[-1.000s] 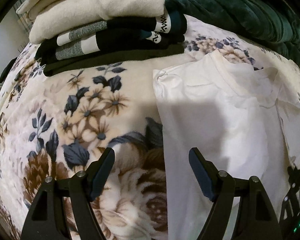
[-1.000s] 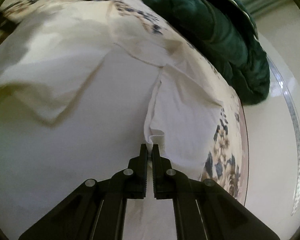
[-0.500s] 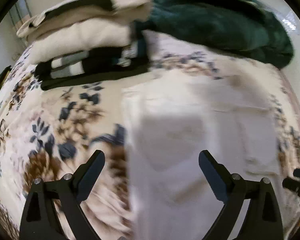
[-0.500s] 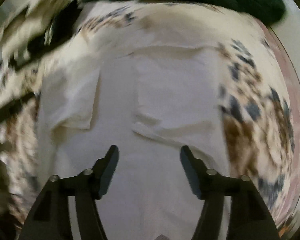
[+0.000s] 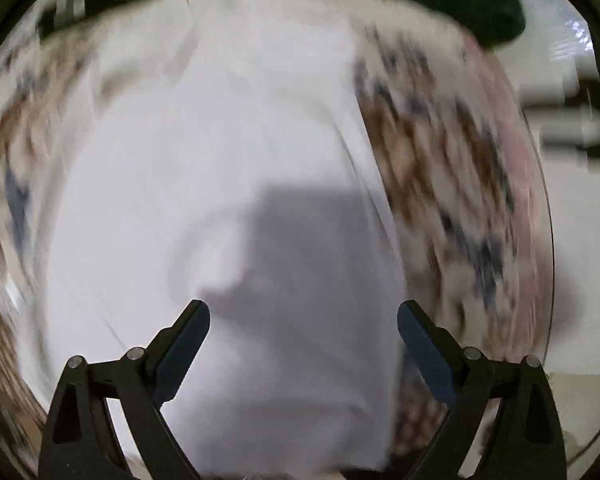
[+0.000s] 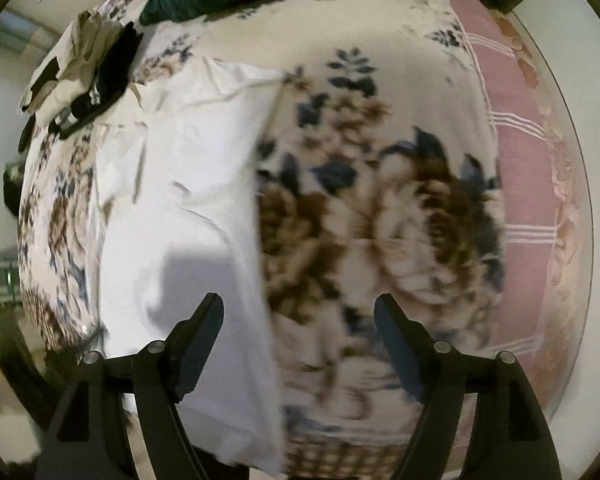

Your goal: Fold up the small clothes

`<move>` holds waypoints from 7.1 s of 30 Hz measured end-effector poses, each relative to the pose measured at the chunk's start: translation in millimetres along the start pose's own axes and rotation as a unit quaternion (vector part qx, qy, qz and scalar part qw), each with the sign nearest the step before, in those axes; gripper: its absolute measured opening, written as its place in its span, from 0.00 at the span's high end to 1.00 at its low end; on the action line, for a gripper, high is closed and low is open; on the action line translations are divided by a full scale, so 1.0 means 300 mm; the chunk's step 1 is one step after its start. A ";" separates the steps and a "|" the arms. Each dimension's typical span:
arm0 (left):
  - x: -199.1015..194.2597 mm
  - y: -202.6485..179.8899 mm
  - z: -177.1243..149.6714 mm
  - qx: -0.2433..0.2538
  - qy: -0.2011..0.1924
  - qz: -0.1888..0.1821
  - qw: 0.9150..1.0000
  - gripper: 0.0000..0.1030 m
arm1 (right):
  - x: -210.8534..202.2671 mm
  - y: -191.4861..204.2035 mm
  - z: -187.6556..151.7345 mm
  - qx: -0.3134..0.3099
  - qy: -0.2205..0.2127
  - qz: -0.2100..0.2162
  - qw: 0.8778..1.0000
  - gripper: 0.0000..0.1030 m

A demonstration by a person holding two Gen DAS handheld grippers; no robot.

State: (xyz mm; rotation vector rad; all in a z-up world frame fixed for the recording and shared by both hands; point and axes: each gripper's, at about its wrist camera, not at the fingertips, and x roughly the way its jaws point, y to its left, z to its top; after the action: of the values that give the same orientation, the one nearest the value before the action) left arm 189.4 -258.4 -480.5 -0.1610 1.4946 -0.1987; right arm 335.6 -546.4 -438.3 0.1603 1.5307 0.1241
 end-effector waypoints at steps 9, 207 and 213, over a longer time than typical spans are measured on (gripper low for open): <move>0.246 -0.209 -0.251 -0.051 0.041 0.000 0.998 0.07 | 0.201 -0.083 0.238 -0.034 0.022 0.083 0.996 0.40; -0.123 1.045 1.147 0.035 -0.238 -0.172 0.955 0.90 | 0.457 1.005 0.802 -0.106 -0.101 0.253 0.956 0.86; -0.221 1.030 1.029 0.038 -0.260 -0.182 0.947 0.90 | 0.348 1.046 0.651 -0.146 -0.124 0.250 0.949 0.86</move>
State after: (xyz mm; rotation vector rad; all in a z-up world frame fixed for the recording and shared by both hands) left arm 502.8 52.6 -464.8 -0.3968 0.9192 -0.4724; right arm 540.8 -224.0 -477.6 0.3120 1.1781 0.7054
